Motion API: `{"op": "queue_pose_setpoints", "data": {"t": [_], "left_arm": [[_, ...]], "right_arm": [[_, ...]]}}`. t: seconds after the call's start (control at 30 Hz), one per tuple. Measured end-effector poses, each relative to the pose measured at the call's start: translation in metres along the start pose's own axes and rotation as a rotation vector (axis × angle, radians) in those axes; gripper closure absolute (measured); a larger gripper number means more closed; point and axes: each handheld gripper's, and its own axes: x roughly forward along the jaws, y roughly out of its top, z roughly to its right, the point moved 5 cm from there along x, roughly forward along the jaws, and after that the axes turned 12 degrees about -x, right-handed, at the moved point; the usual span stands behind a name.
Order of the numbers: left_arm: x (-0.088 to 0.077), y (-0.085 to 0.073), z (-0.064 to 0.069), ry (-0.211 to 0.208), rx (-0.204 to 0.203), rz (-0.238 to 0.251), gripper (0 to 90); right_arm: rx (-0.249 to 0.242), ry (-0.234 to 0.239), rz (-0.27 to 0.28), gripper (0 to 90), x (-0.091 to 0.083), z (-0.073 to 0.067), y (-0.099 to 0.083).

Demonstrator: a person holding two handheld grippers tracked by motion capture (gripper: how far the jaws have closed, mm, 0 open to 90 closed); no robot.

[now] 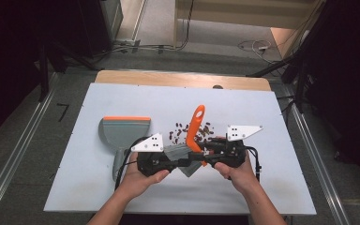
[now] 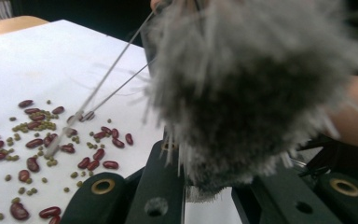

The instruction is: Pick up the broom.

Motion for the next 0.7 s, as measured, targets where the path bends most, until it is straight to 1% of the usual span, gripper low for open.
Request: {"op": "queue_pose_setpoints", "data": {"t": [0.03,0.07,0.1,0.13,0.17,0.2,0.23,0.27,0.3,0.33,0.37,0.4,0.47,0.5,0.53,0.57,0.6,0.63,0.67,0.7], "left_arm": [[0.000,0.000,0.000,-0.013,-0.003,-0.003,85.3],[0.000,0.000,0.000,-0.013,-0.003,-0.003,85.3],[0.000,-0.001,0.000,-0.035,-0.009,-0.007,85.2],[0.000,-0.001,0.000,-0.061,-0.027,-0.015,84.9],[0.000,-0.001,0.000,-0.061,-0.027,-0.015,84.3],[0.000,-0.002,-0.001,-0.061,-0.028,-0.020,83.1],[0.000,-0.002,-0.002,-0.054,-0.030,-0.020,81.6],[0.000,-0.002,-0.002,-0.046,-0.039,-0.012,79.6],[0.000,-0.002,-0.002,-0.046,-0.039,-0.012,77.2],[0.000,-0.001,-0.003,-0.027,-0.041,-0.007,72.3],[-0.001,0.000,-0.004,0.029,-0.051,-0.002,66.7],[-0.001,-0.001,-0.005,0.046,-0.055,-0.002,60.1],[-0.004,-0.001,-0.007,0.080,-0.063,0.008,50.9],[-0.005,-0.001,-0.008,0.092,-0.070,0.017,45.0],[-0.005,-0.001,-0.008,0.092,-0.070,0.017,39.6],[-0.008,-0.002,-0.010,0.133,-0.072,0.033,35.3],[-0.010,-0.002,-0.011,0.157,-0.073,0.041,30.7],[-0.010,-0.002,-0.011,0.157,-0.073,0.041,26.9],[-0.012,-0.002,-0.012,0.172,-0.076,0.045,26.9],[-0.014,-0.002,-0.014,0.187,-0.079,0.050,20.2]], "right_arm": [[0.006,0.012,0.004,61.3,0.001,0.000,-0.001],[0.009,0.021,0.009,63.4,0.001,0.000,-0.002],[0.018,0.031,0.012,65.4,0.000,0.000,-0.002],[0.021,0.036,0.013,67.5,0.000,0.000,-0.003],[0.021,0.036,0.013,67.5,0.000,0.000,-0.003],[0.012,0.041,-0.002,68.1,0.000,-0.002,-0.003],[0.007,0.035,-0.007,68.3,0.000,-0.003,-0.003],[0.012,0.027,-0.008,68.4,0.000,-0.003,-0.003],[0.012,0.027,-0.008,68.4,0.000,-0.003,-0.003],[0.025,0.005,0.000,68.6,0.000,-0.002,-0.003],[0.027,-0.007,-0.001,68.6,0.000,-0.002,-0.002],[0.029,-0.020,-0.004,68.6,-0.001,-0.001,-0.002],[0.039,-0.051,-0.004,68.7,-0.004,0.001,-0.002],[0.048,-0.068,-0.003,68.7,-0.006,0.003,-0.002],[0.051,-0.083,-0.004,68.7,-0.007,0.004,-0.002],[0.054,-0.109,-0.007,68.7,-0.010,0.006,-0.002],[0.060,-0.132,-0.016,68.7,-0.012,0.008,-0.002],[0.062,-0.150,-0.023,68.7,-0.014,0.010,-0.003],[0.062,-0.150,-0.023,68.7,-0.014,0.010,-0.003],[0.074,-0.184,-0.038,68.7,-0.017,0.013,-0.004]]}}
